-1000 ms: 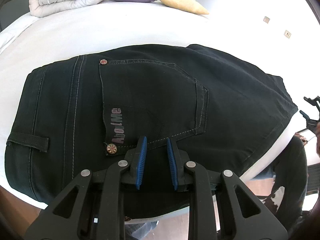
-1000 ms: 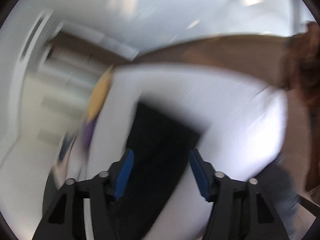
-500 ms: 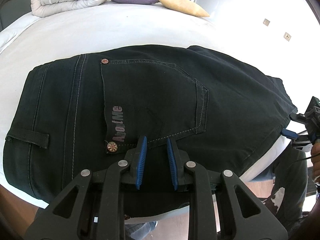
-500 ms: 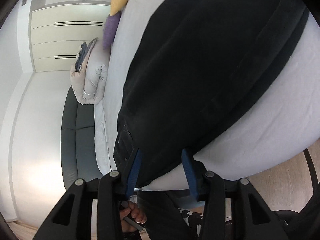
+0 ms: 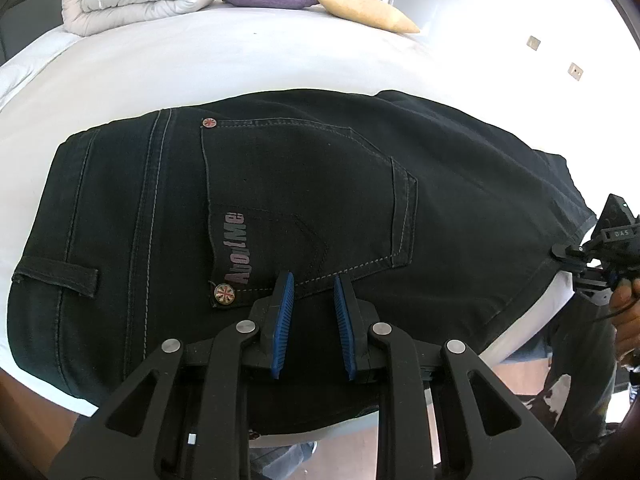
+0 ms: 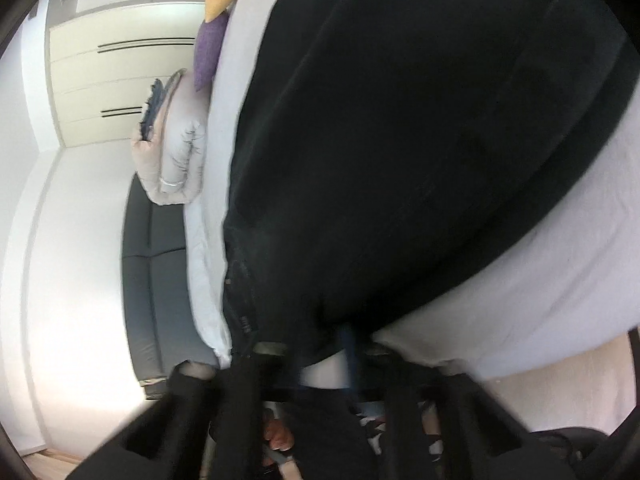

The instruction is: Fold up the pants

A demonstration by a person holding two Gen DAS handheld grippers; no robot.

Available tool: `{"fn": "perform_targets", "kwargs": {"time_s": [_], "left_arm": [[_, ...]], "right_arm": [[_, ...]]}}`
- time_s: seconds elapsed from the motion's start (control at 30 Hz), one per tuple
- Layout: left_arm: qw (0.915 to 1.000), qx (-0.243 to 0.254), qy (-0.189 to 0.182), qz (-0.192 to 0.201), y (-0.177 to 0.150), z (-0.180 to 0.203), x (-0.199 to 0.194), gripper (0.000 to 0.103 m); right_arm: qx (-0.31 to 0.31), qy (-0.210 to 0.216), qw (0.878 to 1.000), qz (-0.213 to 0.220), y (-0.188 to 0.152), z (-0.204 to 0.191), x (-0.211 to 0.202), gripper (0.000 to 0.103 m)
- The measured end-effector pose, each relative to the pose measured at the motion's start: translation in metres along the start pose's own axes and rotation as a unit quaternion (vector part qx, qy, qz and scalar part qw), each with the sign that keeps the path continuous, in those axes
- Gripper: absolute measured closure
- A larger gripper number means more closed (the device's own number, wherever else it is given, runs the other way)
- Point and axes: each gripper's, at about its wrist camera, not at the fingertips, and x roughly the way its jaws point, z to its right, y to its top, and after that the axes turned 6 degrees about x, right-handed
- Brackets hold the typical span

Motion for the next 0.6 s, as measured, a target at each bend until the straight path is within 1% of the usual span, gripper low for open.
{"fn": "perform_targets", "kwargs": {"time_s": [0.17, 0.3, 0.37, 0.4, 0.43, 0.47, 0.5, 0.6], "left_arm": [[1.0000, 0.000, -0.002, -0.002, 0.001, 0.000, 0.000, 0.083], [1.0000, -0.005, -0.005, 0.000, 0.001, -0.001, -0.001, 0.083], [0.9999, -0.008, -0.006, 0.002, 0.002, -0.002, -0.002, 0.082], [0.9999, -0.011, -0.007, 0.003, 0.003, -0.002, -0.003, 0.082], [0.9999, -0.014, -0.006, 0.003, 0.004, -0.003, -0.005, 0.082], [0.9998, -0.017, -0.004, 0.004, 0.006, -0.002, -0.009, 0.082], [0.9998, -0.018, -0.004, 0.009, 0.008, -0.002, -0.014, 0.082], [0.9990, -0.012, -0.025, 0.035, 0.025, 0.009, -0.024, 0.082]], "right_arm": [[-0.015, -0.011, 1.000, 0.011, -0.012, 0.004, -0.003, 0.101], [-0.013, -0.002, 1.000, 0.013, -0.012, 0.014, -0.003, 0.101], [-0.035, -0.009, 0.999, 0.014, -0.014, 0.011, -0.005, 0.102], [-0.047, -0.016, 0.999, 0.010, -0.015, 0.007, -0.008, 0.096], [-0.051, -0.024, 0.998, 0.001, -0.017, 0.001, -0.010, 0.083], [-0.057, -0.028, 0.998, -0.010, -0.019, -0.004, -0.013, 0.074], [-0.076, -0.030, 0.997, -0.010, -0.023, -0.011, -0.022, 0.063], [-0.167, -0.045, 0.985, 0.021, -0.029, -0.042, -0.043, 0.064]]}}
